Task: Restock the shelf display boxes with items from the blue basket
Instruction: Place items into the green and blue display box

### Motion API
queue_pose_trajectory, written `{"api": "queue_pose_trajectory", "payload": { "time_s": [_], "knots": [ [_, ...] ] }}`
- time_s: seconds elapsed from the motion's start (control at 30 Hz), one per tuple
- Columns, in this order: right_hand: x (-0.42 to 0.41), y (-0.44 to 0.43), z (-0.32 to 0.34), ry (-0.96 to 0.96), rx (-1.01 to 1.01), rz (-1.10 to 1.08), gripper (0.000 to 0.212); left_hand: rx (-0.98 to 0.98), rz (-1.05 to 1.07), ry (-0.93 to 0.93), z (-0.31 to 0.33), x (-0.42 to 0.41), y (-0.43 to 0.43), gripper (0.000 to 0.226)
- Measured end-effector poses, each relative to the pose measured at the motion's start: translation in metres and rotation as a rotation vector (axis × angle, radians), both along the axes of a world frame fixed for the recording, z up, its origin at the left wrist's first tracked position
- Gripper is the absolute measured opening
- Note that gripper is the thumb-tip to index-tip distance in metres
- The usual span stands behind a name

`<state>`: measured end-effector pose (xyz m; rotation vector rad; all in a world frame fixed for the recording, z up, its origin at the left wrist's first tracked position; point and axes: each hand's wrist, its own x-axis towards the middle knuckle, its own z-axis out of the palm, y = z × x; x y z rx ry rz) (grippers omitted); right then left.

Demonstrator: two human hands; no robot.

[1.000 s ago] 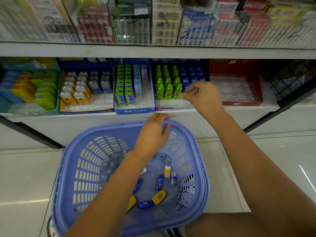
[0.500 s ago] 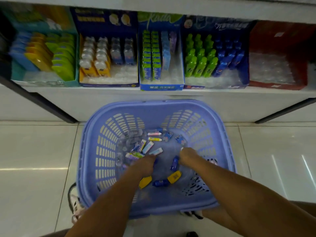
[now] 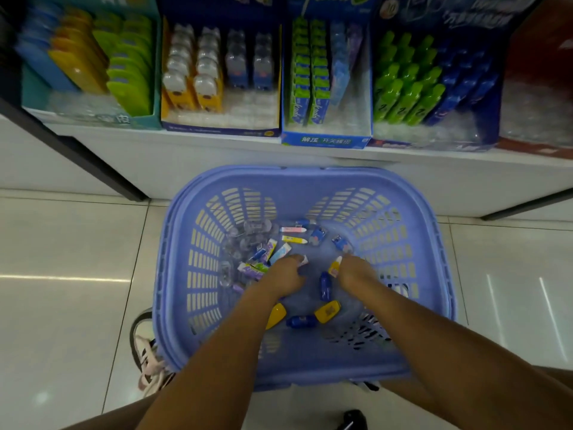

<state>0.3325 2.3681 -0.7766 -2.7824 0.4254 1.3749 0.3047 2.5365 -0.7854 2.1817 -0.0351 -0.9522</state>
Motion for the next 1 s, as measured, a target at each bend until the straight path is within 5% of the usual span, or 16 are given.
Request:
{"api": "queue_pose_trajectory", "payload": {
  "time_s": [0.17,0.23,0.3,0.37,0.53,0.6,0.83,1.0],
  "knots": [
    [0.019,0.01,0.039,-0.034,0.763,-0.323,0.041,-0.296,0.27,0.068,0.021,0.015,-0.007,0.021],
    [0.023,0.005,0.046,-0.1,0.89,-0.459,0.04,-0.389,0.413,0.16,0.028,0.016,-0.006,0.014],
    [0.029,0.001,0.039,-0.192,0.845,-0.504,0.037,-0.399,0.518,0.192,0.029,0.016,-0.003,0.03],
    [0.035,-0.004,0.025,-0.296,0.565,-0.321,0.035,-0.409,0.612,0.213,0.032,0.015,0.0,0.028],
    [0.027,-0.015,-0.011,-0.183,0.131,0.034,0.05,-0.65,0.895,0.396,0.041,0.015,0.005,0.012],
    [0.023,-0.016,-0.02,-0.204,0.097,0.017,0.048,-0.68,0.904,0.39,0.044,0.016,0.008,0.028],
    [0.02,-0.014,-0.032,-0.291,0.153,-0.084,0.052,-0.626,0.898,0.282,0.048,0.018,0.017,0.029],
    [0.023,-0.007,-0.026,-0.327,0.279,-0.26,0.046,-0.688,0.979,0.292,0.058,0.022,0.023,0.008]
  ]
}}
